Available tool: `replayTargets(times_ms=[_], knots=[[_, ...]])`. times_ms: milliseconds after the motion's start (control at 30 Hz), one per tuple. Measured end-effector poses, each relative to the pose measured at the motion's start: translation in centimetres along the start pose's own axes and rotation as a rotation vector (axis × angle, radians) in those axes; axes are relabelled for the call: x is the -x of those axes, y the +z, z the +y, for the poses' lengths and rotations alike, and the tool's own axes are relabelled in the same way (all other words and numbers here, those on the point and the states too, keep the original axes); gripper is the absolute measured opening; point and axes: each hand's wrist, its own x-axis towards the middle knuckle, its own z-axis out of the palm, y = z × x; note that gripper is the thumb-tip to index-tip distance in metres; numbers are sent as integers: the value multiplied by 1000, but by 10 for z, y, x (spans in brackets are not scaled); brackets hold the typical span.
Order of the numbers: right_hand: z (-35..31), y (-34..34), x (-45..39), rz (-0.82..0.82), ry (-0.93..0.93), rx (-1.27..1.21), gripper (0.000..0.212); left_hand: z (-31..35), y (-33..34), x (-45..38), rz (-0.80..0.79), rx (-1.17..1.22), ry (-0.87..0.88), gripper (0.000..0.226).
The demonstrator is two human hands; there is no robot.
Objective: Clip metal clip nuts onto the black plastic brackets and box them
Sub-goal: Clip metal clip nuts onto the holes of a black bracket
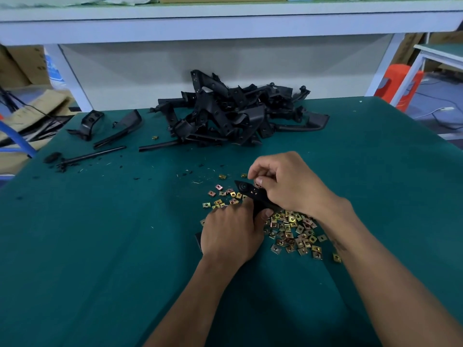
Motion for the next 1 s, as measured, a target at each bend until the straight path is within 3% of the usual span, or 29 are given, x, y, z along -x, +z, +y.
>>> replayTargets(times_ms=[233, 433, 500, 1000], knots=[[0, -3, -1, -19, 71, -106, 23, 2, -4, -1, -21, -17, 15, 45], [5, 15, 19, 173, 427, -861, 18, 2, -3, -1, -37, -28, -4, 41], [5, 20, 24, 230, 494, -992, 16, 1, 0, 0, -49, 23, -15, 40], [11, 45, 35, 370, 405, -946, 10, 1, 1, 1, 4, 31, 19, 41]])
